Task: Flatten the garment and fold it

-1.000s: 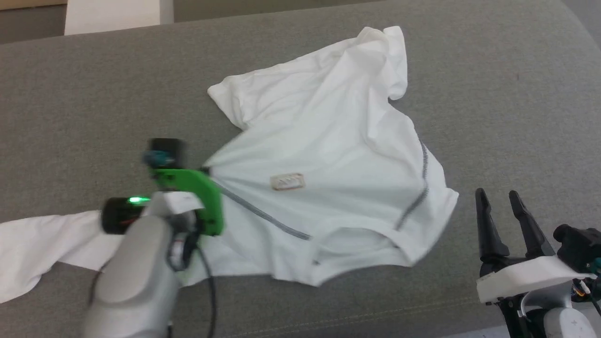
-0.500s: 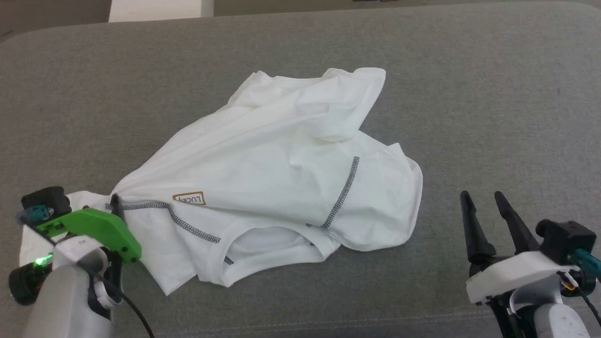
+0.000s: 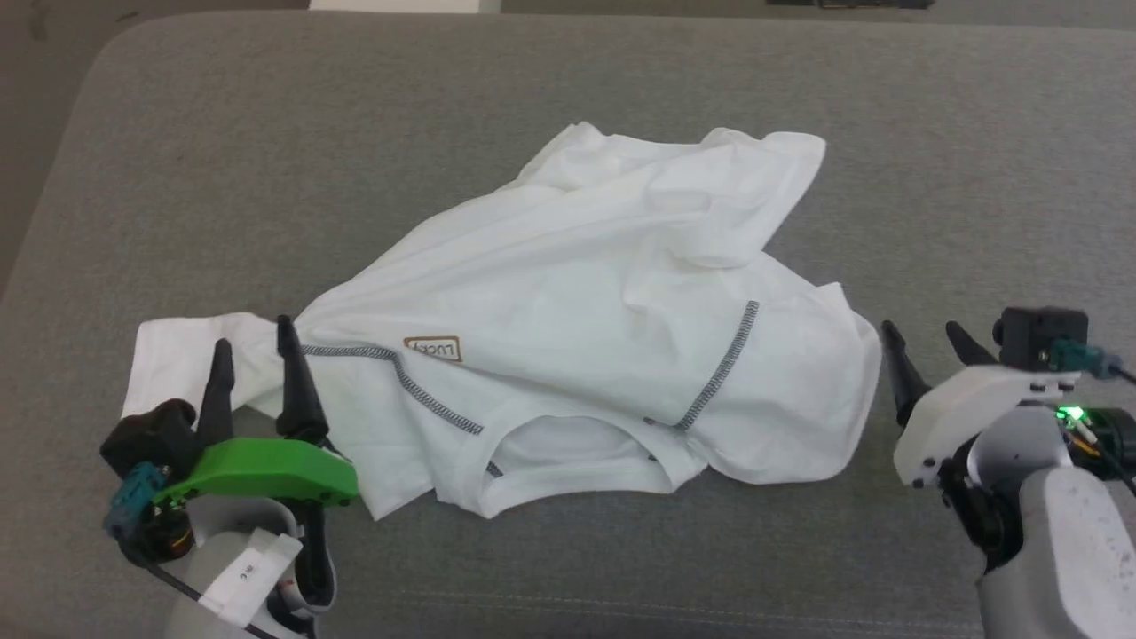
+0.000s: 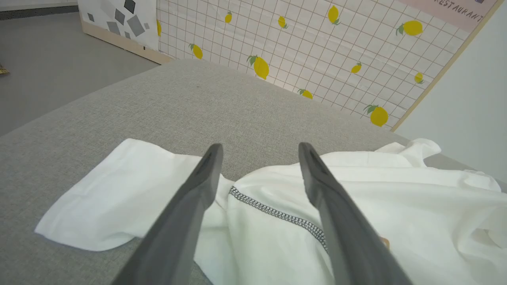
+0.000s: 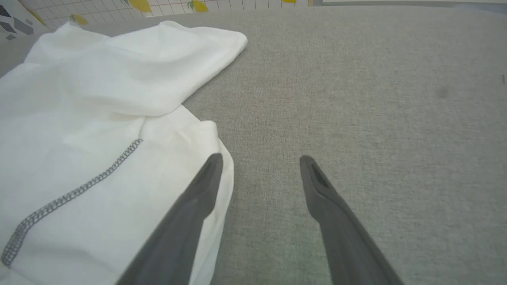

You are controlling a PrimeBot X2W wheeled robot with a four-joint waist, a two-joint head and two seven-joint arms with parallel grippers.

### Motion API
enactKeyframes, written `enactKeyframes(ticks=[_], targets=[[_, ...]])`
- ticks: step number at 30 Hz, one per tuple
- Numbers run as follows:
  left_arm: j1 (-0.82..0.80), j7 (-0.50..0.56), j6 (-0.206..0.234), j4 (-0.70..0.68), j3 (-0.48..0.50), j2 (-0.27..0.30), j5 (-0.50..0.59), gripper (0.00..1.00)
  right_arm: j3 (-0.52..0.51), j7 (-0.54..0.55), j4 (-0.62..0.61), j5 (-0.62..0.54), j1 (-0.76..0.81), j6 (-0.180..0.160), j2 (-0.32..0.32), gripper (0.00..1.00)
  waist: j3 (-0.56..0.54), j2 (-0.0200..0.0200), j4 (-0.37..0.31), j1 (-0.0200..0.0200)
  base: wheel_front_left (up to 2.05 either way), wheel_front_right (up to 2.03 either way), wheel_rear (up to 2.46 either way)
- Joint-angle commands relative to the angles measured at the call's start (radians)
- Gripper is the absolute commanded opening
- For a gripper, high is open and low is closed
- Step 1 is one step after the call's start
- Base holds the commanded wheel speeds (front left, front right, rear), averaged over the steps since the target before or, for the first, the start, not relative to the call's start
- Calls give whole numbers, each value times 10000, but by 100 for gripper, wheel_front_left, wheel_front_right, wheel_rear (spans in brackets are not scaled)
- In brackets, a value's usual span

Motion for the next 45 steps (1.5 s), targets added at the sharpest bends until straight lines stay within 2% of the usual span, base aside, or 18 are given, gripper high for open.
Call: enactKeyframes(ticks=[1, 10, 11, 12, 15, 19, 24, 30, 34, 36, 37, 38, 41, 45], targets=[[-2, -86, -142, -41, -28, -93, 124, 100, -36, 337, 247, -100, -335, -15, 9, 100, 257, 0, 447, 0, 0, 0, 0], [-271, -110, -586, -194, 26, -495, 585, 100, 237, 3322, 1321, -888, -834, -15, 9, 100, 563, 0, 917, 0, 0, 0, 0], [-272, -110, -620, -193, 53, -526, 621, 100, 360, 3756, 1330, -885, -791, -15, 9, 48, 578, 0, 926, 0, 0, 0, 0], [-272, -110, -647, -186, 75, -549, 636, 100, 438, 4002, 1266, -861, -768, -15, 9, 0, 591, 0, 928, 0, 0, 0, 0], [-267, -111, -703, -151, 186, -608, 671, 100, 462, 4157, 761, -925, -829, -15, 9, 0, 606, 0, 875, 0, 0, 0, 0], [-246, -111, -757, -120, 354, -648, 729, 100, -293, 3124, -101, -1400, -1346, -15, -13, 0, 566, 0, 692, 0, 0, 0, 0], [-324, -111, -846, -80, 417, -678, 802, 100, -1917, 2165, -684, -2009, -2009, -15, -441, 0, 492, 0, 540, 0, 0, 0, 0], [-348, -112, -948, 18, 350, -695, 819, 100, -4163, 2155, -695, -2487, -1795, -15, -827, 0, 448, 0, 452, 0, 0, 0, 0], [-352, -112, -998, 80, 316, -699, 830, 100, -5464, 2169, -427, -2668, -1341, -15, -749, 0, 458, 0, 393, 0, 0, 0, 0], [-343, -112, -1015, 111, 323, -700, 853, 100, -5763, 2354, -152, -2589, -1098, -15, -532, 0, 435, 0, 343, 0, 0, 0, 0], [-337, -112, -1022, 122, 329, -701, 864, 100, -5745, 2405, -73, -2572, -968, -15, -455, 45, 422, 0, 322, 0, 0, 0, 0], [-328, -112, -1028, 134, 340, -701, 875, 100, -5756, 2358, -20, -2492, -868, -15, -371, 100, 399, 0, 294, 0, 0, 0, 0], [-297, -112, -1045, 192, 364, -702, 918, 100, -5749, 1761, -48, -2298, -658, -15, -201, 100, 261, 0, 219, 0, 0, 0, 0], [-214, -112, -1125, 289, 333, -702, 986, 100, -5375, 319, -477, -1981, -230, -15, -57, 100, -49, 0, 113, 0, 0, 0, 0]])
